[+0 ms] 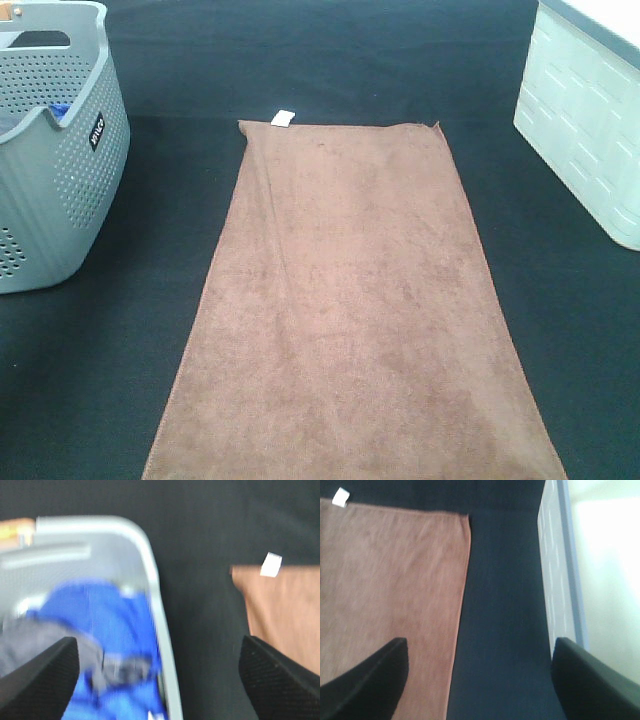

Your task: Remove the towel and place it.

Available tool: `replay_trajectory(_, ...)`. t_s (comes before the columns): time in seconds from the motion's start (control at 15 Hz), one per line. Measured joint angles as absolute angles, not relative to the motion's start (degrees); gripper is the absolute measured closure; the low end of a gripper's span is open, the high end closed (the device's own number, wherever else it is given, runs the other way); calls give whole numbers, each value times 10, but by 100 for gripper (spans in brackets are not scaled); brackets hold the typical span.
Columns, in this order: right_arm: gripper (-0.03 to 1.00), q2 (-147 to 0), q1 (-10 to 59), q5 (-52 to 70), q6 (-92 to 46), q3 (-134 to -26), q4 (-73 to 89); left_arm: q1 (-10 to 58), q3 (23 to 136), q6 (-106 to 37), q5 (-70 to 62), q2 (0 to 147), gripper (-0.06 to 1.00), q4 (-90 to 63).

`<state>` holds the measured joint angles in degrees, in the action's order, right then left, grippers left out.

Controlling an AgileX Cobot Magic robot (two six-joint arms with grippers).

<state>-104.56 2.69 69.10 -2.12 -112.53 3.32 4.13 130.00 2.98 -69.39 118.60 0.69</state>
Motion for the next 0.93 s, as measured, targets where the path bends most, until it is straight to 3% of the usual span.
replay_trajectory(0.4,20,-677,27,698,-5,-721,38,41,842,99,-606,845,13,60)
replay_trajectory(0.47,20,-677,27,698,-5,-721,38,41,842,99,-606,845,13,60)
replay_trajectory(0.73,20,-339,27,700,8,-520,21,41,554,125,-552,524,13,62)
replay_trajectory(0.93,20,-226,27,700,8,-473,-5,41,471,115,-552,396,13,62)
